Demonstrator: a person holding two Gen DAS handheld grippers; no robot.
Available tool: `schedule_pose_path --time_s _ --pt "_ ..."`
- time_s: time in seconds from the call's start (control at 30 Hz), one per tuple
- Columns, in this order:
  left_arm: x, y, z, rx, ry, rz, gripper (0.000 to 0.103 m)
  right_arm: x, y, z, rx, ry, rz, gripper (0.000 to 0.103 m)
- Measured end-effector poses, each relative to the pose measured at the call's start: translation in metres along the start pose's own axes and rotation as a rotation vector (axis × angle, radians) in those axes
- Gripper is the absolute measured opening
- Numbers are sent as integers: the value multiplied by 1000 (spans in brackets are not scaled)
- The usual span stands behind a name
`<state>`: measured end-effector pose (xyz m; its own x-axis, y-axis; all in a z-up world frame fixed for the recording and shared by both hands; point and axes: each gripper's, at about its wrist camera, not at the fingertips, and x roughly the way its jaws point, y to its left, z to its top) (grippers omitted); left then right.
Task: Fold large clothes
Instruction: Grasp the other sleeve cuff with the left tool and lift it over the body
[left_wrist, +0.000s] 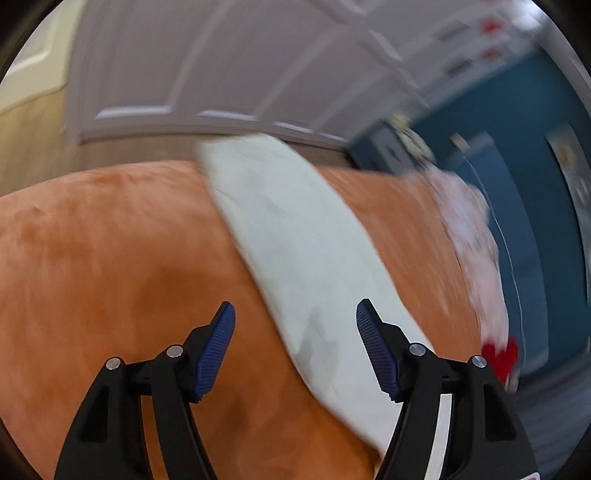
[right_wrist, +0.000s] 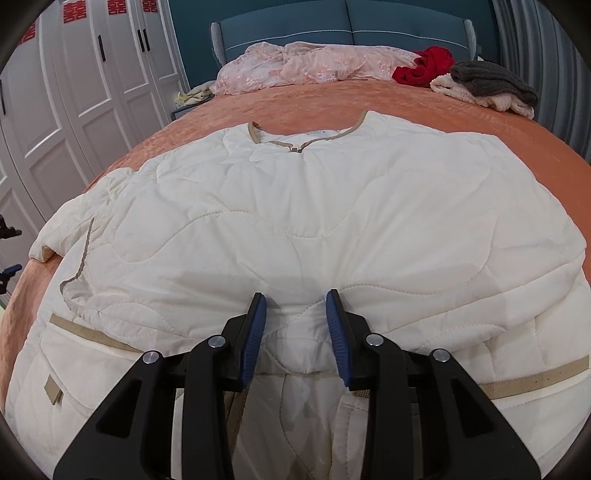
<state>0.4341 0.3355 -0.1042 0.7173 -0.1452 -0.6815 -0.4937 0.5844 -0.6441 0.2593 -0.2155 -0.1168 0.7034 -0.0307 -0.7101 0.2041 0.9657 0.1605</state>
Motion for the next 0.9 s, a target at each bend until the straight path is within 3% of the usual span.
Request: schedule_pose_path --time_s 0.13,0.27,0.3,0.33,0.37,0.47,0.63,0.77,0.9 --pt "33 14 20 -69 45 15 65 1 1 0 -2 -4 -3 32" --pt "44 -4 23 -12 19 13 62 1 0 0 1 -8 -1 33" --pt "46 -10 24 23 19 29 44 2 1 -1 0 -10 -3 33" --pt "47 -13 29 55 22 33 11 2 1 -1 0 -11 -3 33" --pt "47 -19 30 94 32 30 4 2 1 -1 2 -12 -3 33" --pt "32 -41 30 177 -7 9 5 2 1 0 6 -14 1 33" --pt "-23 -121 11 370 -74 -105 3 1 1 0 15 -18 7 33" --pt "-84 -213 -40 583 -112 -240 3 1 0 1 23 -20 16 33" --pt "-134 -292 -120 754 -82 -400 3 -3 -3 2 41 -31 33 34"
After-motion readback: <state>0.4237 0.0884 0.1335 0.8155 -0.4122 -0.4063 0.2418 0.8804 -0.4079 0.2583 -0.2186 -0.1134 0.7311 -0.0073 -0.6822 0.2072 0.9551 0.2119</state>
